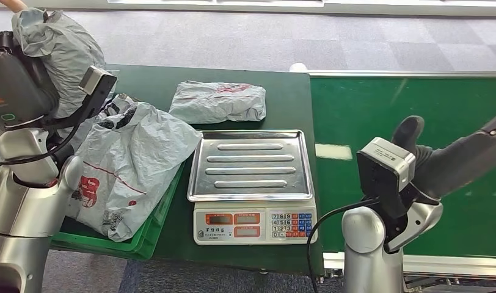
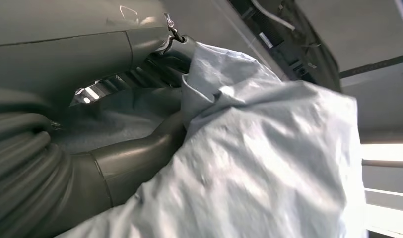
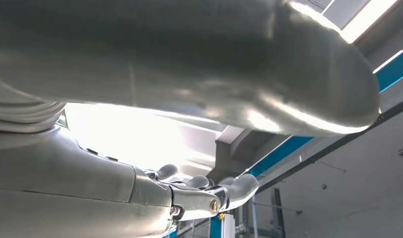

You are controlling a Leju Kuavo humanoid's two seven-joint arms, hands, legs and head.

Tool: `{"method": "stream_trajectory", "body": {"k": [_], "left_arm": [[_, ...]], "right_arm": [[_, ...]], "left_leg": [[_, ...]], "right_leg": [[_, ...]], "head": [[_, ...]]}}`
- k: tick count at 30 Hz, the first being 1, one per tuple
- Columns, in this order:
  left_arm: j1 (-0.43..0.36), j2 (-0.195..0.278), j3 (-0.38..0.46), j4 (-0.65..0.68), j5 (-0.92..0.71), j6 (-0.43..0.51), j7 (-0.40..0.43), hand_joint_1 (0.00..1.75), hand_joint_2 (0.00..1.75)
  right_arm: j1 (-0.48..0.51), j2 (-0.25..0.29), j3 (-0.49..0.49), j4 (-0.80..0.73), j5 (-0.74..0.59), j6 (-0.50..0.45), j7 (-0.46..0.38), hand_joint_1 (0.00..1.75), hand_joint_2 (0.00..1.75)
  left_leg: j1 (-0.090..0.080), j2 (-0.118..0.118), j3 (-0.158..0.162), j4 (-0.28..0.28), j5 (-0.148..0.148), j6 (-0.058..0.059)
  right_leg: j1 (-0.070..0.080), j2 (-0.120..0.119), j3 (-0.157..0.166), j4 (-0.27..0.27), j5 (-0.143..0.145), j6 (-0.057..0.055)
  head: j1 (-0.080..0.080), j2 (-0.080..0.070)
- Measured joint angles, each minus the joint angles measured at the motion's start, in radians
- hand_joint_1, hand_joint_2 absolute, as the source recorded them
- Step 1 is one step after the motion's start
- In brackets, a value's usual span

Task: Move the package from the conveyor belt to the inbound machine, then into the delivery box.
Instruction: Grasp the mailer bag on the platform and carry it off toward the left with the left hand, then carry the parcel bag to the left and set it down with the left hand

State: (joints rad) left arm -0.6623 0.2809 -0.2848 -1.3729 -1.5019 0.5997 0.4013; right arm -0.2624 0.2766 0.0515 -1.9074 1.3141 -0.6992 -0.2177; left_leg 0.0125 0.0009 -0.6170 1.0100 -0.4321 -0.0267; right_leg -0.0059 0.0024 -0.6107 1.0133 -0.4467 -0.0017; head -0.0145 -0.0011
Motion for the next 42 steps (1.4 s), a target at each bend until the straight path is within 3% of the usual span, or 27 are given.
{"method": "stream_trajectory", "body": {"k": [3,6,7,10,11,20,27,31,33,35,36,38,40,42], "left_arm": [[0.002,0.005,0.004,-0.010,0.000,-0.006,0.007,1.75,1.75],[0.005,0.015,0.005,-0.013,0.000,-0.086,0.042,1.75,1.75],[0.006,0.019,0.003,-0.010,0.000,-0.135,0.057,1.31,1.75],[0.010,0.026,-0.013,0.031,0.000,-0.246,0.074,0.00,0.44],[0.010,0.026,-0.020,0.061,0.000,-0.265,0.069,0.00,0.00],[0.013,-0.062,-0.082,0.399,0.000,-0.230,-0.007,0.00,0.00],[0.015,-0.078,-0.131,0.414,0.000,-0.287,0.034,0.00,0.00],[0.025,-0.084,-0.143,0.386,0.002,-0.239,0.032,0.00,0.00],[0.052,-0.113,-0.113,0.325,0.032,-0.126,-0.078,0.00,0.00],[0.088,-0.168,-0.036,0.228,0.148,-0.015,-0.307,0.00,0.00],[0.102,-0.201,0.010,0.173,0.266,-0.006,-0.441,0.00,0.00],[0.129,-0.261,0.095,0.052,0.621,-0.106,-0.707,0.00,0.00],[0.163,-0.318,0.173,-0.101,1.091,-0.287,-0.924,0.00,0.00],[0.188,-0.375,0.237,-0.256,1.538,-0.447,-1.017,0.00,0.00]], "right_arm": [[0.000,0.000,0.000,0.000,0.000,0.000,0.001,0.00,0.00],[0.000,0.000,0.000,0.000,0.000,0.000,0.001,0.00,0.00],[0.000,0.000,0.000,0.000,-0.001,0.000,0.000,0.00,0.00],[-0.001,0.000,0.000,0.000,-0.005,0.000,-0.004,0.00,0.00],[-0.001,0.000,0.000,0.000,-0.007,0.000,-0.006,0.00,0.00],[-0.004,-0.001,0.000,0.000,-0.022,0.000,-0.009,0.00,0.00],[-0.004,-0.001,0.000,0.000,-0.025,0.000,-0.018,0.00,0.00],[-0.002,-0.001,0.000,-0.001,-0.020,0.000,-0.017,0.00,0.00],[0.005,-0.001,-0.001,-0.007,-0.017,0.000,-0.016,0.00,0.00],[0.013,-0.001,-0.001,-0.017,-0.017,0.000,-0.019,0.00,0.00],[0.015,-0.001,-0.002,-0.021,-0.020,0.000,-0.023,0.00,0.00],[0.015,-0.001,-0.003,-0.023,-0.035,0.000,-0.036,0.00,0.00],[0.015,-0.001,-0.005,-0.022,-0.060,0.000,-0.054,0.00,0.00],[0.010,-0.001,-0.006,-0.017,-0.086,0.001,-0.068,0.00,0.00]], "left_leg": [[0.000,0.000,0.000,0.000,0.000,0.000],[0.001,0.000,0.000,0.000,0.000,0.000],[0.001,0.000,0.000,0.000,0.000,0.000],[0.001,0.000,0.000,0.000,0.000,0.000],[0.000,0.000,0.000,0.000,0.000,0.000],[-0.001,0.001,0.001,0.000,0.000,0.000],[0.000,0.001,0.000,0.000,-0.001,0.000],[0.000,0.001,0.001,0.000,0.000,0.000],[0.000,0.000,0.000,0.000,0.000,0.000],[-0.001,-0.001,0.000,0.000,0.000,0.000],[-0.001,-0.001,0.000,0.000,-0.001,0.000],[-0.002,0.003,0.000,0.000,-0.003,0.001],[-0.003,0.007,0.001,0.000,-0.004,0.002],[-0.003,0.007,0.001,0.000,-0.004,0.002]], "right_leg": [[0.000,0.000,0.000,0.000,0.000,0.000],[0.000,0.000,0.000,0.000,0.000,0.000],[0.000,0.001,-0.001,0.000,0.000,0.000],[0.000,0.001,-0.001,0.000,0.000,0.000],[0.000,0.001,-0.001,0.000,0.000,0.000],[-0.001,0.002,-0.001,0.000,0.000,0.000],[-0.002,0.002,-0.001,0.000,0.000,0.000],[-0.002,0.002,-0.001,0.000,0.000,0.000],[-0.002,0.001,-0.001,0.000,0.000,0.000],[-0.002,0.000,-0.001,0.000,0.000,0.001],[-0.002,0.000,0.000,0.000,-0.001,0.001],[-0.003,0.003,-0.001,0.000,0.000,0.001],[-0.003,0.006,-0.001,0.000,0.000,0.002],[-0.003,0.006,-0.002,0.000,-0.001,0.002]], "head": [[0.000,0.000],[0.000,0.000],[0.000,0.000],[0.000,0.000],[0.000,0.000],[0.000,0.000],[0.000,0.000],[0.000,0.000],[0.000,0.000],[0.000,0.000],[0.001,0.000],[0.001,0.000],[0.001,0.000],[0.001,0.000]]}}
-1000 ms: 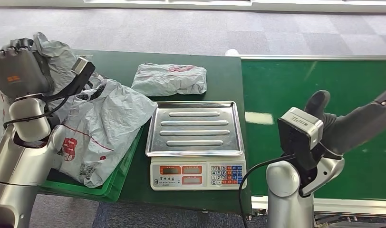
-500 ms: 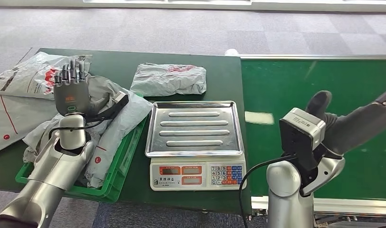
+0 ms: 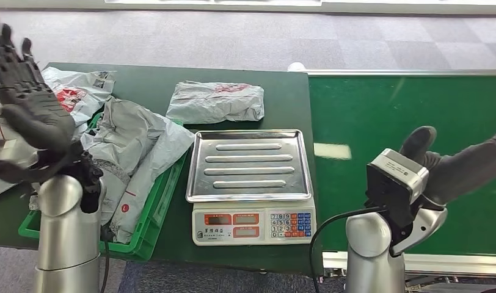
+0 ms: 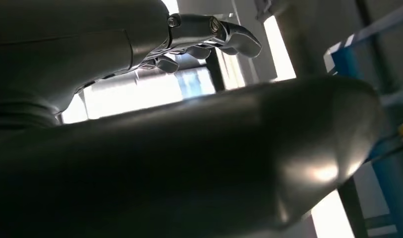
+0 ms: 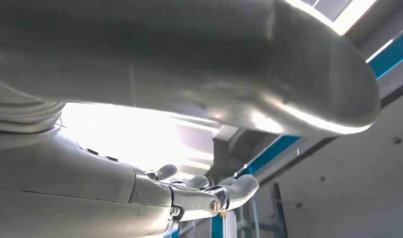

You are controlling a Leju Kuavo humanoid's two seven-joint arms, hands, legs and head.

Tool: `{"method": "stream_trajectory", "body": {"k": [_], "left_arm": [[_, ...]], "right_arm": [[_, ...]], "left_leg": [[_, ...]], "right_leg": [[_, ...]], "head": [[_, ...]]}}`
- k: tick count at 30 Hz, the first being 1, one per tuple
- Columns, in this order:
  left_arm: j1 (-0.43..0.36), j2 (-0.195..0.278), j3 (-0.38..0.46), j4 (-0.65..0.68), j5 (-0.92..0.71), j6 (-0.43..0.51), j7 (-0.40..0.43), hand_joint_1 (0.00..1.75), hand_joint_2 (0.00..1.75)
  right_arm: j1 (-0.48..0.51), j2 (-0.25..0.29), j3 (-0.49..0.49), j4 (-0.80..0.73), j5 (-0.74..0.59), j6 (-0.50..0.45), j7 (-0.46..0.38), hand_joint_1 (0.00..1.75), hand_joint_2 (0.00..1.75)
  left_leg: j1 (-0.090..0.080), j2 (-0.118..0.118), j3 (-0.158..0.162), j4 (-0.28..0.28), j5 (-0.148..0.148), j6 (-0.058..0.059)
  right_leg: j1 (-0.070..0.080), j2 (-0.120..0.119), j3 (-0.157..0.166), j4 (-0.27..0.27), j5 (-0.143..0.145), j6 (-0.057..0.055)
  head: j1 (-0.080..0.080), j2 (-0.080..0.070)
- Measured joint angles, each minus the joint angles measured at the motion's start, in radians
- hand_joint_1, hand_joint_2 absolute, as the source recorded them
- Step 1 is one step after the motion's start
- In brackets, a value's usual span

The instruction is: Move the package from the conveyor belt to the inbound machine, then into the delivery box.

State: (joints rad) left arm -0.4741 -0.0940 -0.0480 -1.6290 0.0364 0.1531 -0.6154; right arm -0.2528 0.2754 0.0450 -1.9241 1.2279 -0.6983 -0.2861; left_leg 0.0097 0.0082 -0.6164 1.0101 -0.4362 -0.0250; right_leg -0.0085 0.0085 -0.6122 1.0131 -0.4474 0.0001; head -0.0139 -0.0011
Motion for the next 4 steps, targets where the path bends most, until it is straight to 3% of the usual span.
{"method": "stream_trajectory", "body": {"k": [2,4], "left_arm": [[0.023,-0.042,0.047,-0.133,0.300,-0.102,-0.009,0.00,0.00],[0.044,-0.067,0.077,-0.218,0.402,-0.152,-0.005,0.00,0.00]], "right_arm": [[-0.009,0.000,0.000,0.009,-0.020,0.001,-0.010,0.00,0.00],[-0.016,0.000,-0.001,0.015,-0.030,0.001,-0.014,0.00,0.00]], "left_leg": [[0.000,0.000,0.000,0.000,0.000,0.000],[0.001,0.000,0.000,0.000,0.000,0.000]], "right_leg": [[0.000,-0.001,0.001,0.000,0.000,0.000],[0.000,-0.001,0.001,0.000,-0.001,0.000]], "head": [[0.000,0.000],[0.000,0.000]]}}
